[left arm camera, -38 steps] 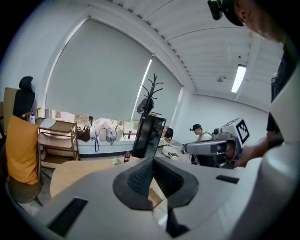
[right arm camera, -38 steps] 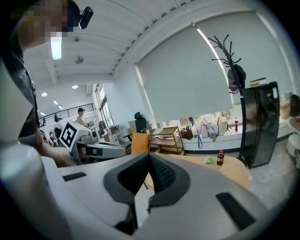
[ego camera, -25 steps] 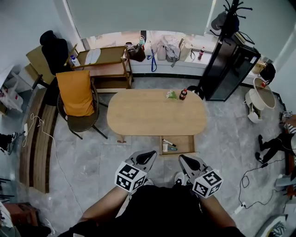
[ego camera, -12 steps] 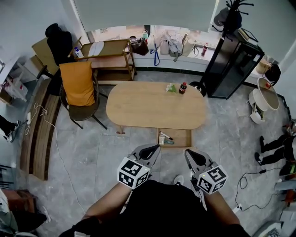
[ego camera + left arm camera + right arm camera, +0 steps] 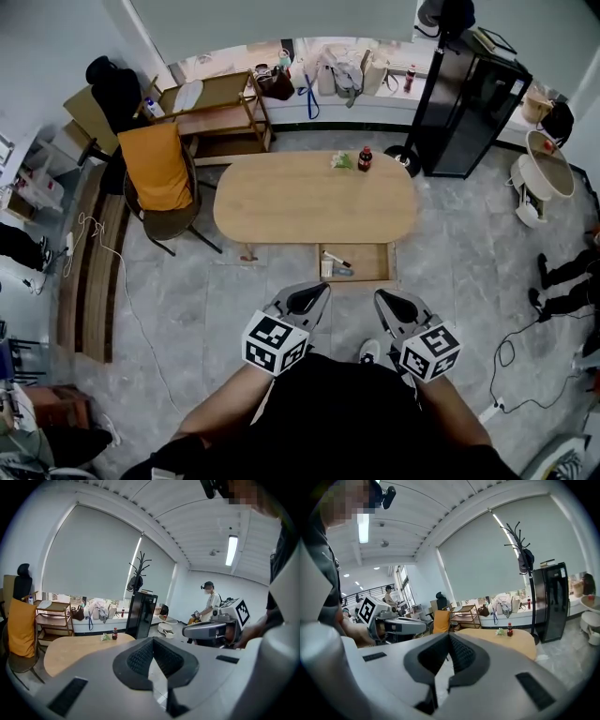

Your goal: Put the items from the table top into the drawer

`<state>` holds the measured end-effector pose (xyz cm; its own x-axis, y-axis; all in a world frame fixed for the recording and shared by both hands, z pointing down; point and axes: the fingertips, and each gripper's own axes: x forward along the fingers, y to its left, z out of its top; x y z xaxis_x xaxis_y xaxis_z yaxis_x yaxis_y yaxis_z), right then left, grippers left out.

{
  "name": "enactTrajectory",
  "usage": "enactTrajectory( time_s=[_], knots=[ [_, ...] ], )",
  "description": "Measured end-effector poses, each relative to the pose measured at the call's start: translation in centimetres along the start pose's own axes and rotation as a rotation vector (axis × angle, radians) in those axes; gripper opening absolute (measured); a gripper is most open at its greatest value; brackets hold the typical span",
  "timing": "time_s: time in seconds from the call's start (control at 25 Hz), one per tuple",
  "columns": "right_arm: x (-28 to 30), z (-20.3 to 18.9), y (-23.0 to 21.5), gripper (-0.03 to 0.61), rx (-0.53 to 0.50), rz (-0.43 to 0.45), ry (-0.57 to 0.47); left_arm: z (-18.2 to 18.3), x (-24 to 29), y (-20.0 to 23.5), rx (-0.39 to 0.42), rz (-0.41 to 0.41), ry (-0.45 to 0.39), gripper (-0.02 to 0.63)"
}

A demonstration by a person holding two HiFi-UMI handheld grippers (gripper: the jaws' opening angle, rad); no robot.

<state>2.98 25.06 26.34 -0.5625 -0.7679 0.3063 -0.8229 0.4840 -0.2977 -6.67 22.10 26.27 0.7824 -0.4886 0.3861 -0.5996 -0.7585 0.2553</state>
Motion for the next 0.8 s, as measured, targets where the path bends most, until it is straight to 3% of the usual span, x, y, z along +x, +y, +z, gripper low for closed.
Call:
enactTrajectory(
  time_s=[0.8],
  knots=[
    [0.9, 0.0, -0.5, 0.002, 0.007, 0.003, -0.006, 0.4, -0.4, 1.2, 0.018, 0.031, 0.020, 0.002]
  ],
)
